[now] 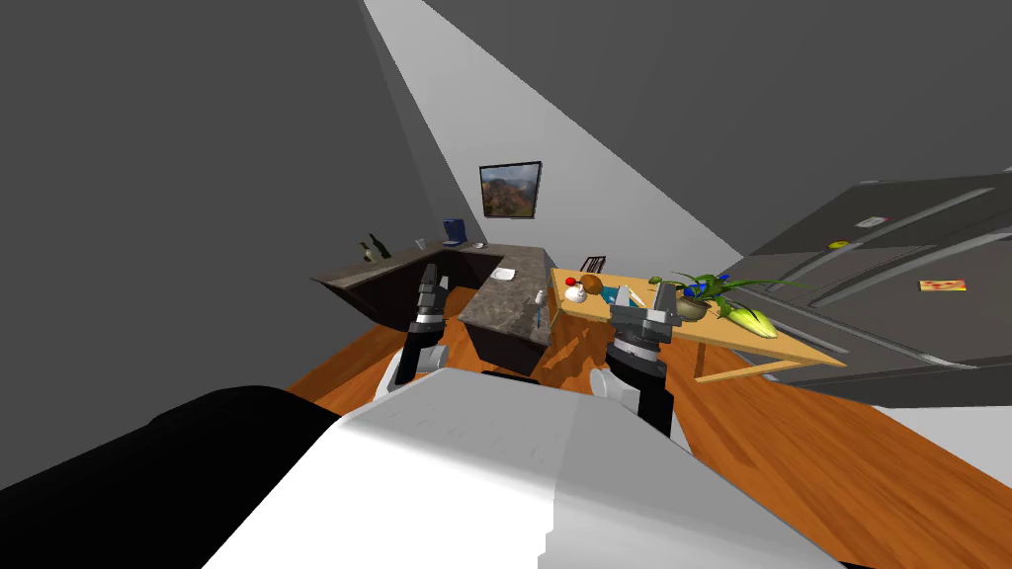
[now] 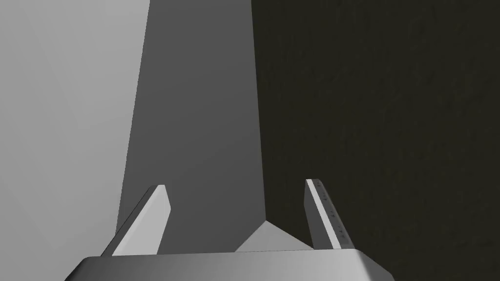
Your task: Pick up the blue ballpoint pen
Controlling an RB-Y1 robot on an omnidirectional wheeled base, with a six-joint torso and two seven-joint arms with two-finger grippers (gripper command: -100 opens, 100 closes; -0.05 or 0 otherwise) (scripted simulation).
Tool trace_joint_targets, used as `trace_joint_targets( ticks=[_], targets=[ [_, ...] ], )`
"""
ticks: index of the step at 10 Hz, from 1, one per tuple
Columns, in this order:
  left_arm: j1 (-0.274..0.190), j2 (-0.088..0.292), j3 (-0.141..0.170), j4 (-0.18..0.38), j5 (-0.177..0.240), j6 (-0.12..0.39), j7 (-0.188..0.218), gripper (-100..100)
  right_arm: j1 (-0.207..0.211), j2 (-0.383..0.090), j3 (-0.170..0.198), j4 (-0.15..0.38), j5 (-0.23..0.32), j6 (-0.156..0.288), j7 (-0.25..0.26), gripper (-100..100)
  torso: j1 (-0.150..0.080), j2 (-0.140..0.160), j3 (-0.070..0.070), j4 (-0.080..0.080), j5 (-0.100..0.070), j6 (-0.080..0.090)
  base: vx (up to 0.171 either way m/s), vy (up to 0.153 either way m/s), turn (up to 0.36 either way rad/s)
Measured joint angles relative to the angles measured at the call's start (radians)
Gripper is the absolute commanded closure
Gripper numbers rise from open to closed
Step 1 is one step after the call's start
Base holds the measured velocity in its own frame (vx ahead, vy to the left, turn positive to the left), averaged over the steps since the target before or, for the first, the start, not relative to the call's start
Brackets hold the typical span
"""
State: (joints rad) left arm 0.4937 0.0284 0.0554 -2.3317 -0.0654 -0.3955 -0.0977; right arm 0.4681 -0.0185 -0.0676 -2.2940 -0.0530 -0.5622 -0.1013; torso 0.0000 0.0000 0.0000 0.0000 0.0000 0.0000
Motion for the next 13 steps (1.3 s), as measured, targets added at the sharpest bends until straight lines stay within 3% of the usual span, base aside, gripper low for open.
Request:
trace_joint_targets(
  ticks=[4, 9, 13],
  targets=[
    [0.000, 0.000, 0.000, 0.000, 0.000, 0.000, 0.000, 0, 0.034, -0.085, -0.006, 0.051, 0.021, -0.014, -0.032, -100, -0.003, 0.002, 0.001, 0.000, -0.001, 0.000, -0.031, -0.038, 0.095],
    [0.000, 0.000, 0.000, 0.000, 0.000, 0.000, 0.000, 0, 0.099, -0.218, -0.033, 0.177, 0.062, -0.050, -0.118, -100, -0.001, 0.002, 0.001, 0.000, 0.000, 0.000, -0.030, -0.020, 0.114],
    [0.000, 0.000, 0.000, 0.000, 0.000, 0.000, 0.000, 0, 0.142, -0.293, -0.044, 0.266, 0.091, -0.082, -0.171, -100, -0.001, 0.001, 0.001, 0.000, 0.000, 0.000, -0.022, -0.001, 0.155]
  ],
)
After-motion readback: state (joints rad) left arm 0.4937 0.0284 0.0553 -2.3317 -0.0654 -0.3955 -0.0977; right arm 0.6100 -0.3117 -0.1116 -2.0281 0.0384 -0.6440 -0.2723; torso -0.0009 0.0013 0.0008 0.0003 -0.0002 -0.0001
